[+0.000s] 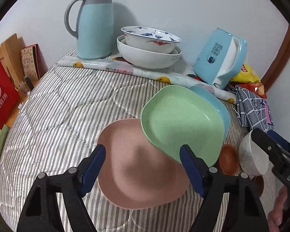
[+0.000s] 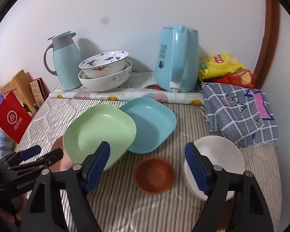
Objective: Organize plates and bowls
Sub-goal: 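Move both grippers toward the rim of the green square plate, then close both grippers on the green plate rim and lift it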
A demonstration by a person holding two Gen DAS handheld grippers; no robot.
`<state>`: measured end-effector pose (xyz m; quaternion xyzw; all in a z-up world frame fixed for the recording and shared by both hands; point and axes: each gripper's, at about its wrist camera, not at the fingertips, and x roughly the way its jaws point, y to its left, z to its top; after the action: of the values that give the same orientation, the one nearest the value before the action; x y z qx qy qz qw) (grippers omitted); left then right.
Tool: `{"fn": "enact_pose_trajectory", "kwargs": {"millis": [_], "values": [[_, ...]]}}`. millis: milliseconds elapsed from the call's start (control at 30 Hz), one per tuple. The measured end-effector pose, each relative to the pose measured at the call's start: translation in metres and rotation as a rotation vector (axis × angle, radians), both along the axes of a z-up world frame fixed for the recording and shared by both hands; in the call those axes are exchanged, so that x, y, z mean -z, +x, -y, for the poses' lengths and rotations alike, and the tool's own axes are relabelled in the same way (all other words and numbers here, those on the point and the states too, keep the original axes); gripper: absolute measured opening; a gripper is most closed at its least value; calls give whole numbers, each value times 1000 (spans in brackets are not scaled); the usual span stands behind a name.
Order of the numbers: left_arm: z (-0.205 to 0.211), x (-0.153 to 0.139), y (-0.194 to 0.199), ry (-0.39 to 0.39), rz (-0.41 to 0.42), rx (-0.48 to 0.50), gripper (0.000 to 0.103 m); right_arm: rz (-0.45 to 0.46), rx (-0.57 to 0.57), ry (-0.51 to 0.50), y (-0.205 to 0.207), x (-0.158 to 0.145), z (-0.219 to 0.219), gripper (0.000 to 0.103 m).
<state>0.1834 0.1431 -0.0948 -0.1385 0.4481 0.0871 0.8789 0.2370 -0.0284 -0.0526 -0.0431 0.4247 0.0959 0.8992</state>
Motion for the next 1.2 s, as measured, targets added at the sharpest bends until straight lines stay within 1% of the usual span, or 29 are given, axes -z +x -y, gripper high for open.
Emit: {"fn": "enact_pose_trajectory", "kwargs": {"millis": [100,333,400,467,533,700,767,867,967,1000,1033,1067,1100,1133,1167,1200], "values": [[-2,2,7,-1,-4,4,76,-3,-13,-4,11,5,-5,70],[-4,7,21,-11,-8,0,75,-17,-31,-3,33,20,-12,68],[-1,10,25,-2,-7,14,73,-23,-39,-10,40,26,-15,67],[2,13,29,10,-19,27,72,-34,-46,-17,45,31,-17,63],[3,16,31,12,-28,30,70,-41,-54,-16,51,36,-19,62],[0,25,35,-23,-52,33,68,-61,-56,-20,66,49,-22,59],[0,28,36,-20,-57,37,67,-66,-56,-17,71,52,-23,59],[-1,31,38,-27,-59,43,62,-70,-59,-16,79,57,-26,58],[-3,33,41,-36,-57,45,60,-89,-62,-8,85,64,-28,52],[-4,33,42,-39,-56,46,57,-96,-66,-3,86,66,-28,47],[-5,34,43,-42,-57,50,54,-107,-74,-1,87,69,-30,37],[-5,35,44,-46,-57,54,51,-117,-81,-3,88,71,-32,32],[-6,35,45,-51,-57,58,46,-128,-88,-8,88,74,-34,23],[-7,36,46,-54,-58,61,41,-138,-96,-11,88,76,-36,17],[-7,36,47,-57,-57,66,38,-144,-101,-13,87,77,-37,15],[-7,36,47,-59,-56,75,31,-150,-107,-13,85,78,-38,13]]}}
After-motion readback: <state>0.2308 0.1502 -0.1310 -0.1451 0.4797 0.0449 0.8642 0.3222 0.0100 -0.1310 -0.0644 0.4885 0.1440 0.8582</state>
